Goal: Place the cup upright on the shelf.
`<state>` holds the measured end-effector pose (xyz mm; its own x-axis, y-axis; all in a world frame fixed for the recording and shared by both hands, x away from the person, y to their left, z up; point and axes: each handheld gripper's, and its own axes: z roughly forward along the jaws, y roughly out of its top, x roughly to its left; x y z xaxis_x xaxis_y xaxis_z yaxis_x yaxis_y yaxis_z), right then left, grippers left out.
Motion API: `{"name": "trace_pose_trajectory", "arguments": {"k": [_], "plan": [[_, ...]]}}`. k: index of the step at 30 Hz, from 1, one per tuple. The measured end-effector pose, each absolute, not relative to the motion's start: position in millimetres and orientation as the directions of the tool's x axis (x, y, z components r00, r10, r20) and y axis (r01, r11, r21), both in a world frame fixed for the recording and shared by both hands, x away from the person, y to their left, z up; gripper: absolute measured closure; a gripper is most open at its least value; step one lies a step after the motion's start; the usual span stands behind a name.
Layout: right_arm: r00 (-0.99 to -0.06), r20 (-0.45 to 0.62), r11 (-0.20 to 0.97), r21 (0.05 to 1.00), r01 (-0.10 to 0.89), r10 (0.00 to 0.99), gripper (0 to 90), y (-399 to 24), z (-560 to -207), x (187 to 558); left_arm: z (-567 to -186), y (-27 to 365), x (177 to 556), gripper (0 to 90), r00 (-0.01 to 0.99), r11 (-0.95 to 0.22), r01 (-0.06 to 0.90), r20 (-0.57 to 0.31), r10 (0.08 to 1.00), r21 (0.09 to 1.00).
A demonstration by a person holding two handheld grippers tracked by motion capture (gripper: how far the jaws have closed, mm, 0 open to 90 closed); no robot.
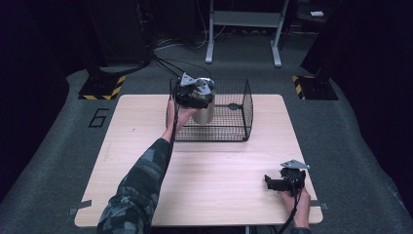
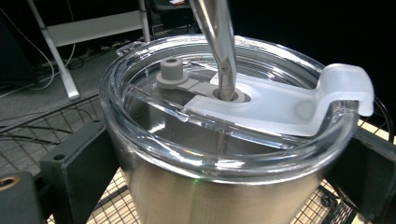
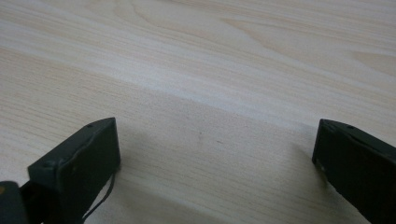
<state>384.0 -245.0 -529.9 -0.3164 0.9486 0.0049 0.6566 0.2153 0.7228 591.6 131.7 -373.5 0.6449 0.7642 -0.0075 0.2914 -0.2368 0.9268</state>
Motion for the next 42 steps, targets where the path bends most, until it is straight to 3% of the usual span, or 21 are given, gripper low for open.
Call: {"name": "trace_pose_trajectory", "arguments": {"k": [19, 42], "plan": [[-0.325, -0.005, 0.229, 0.719, 0.656, 0.946, 0.5, -246, -530, 384, -395, 113, 603, 3.8, 0.655, -0.304, 0.374, -0.018, 0.755, 0.876], [-0.316, 0.004, 0.216, 0.721, 0.658, 0.949, 0.6, -245, -530, 384, -404, 103, 608, 3.8, 0.671, -0.336, 0.395, -0.018, 0.741, 0.855]]}}
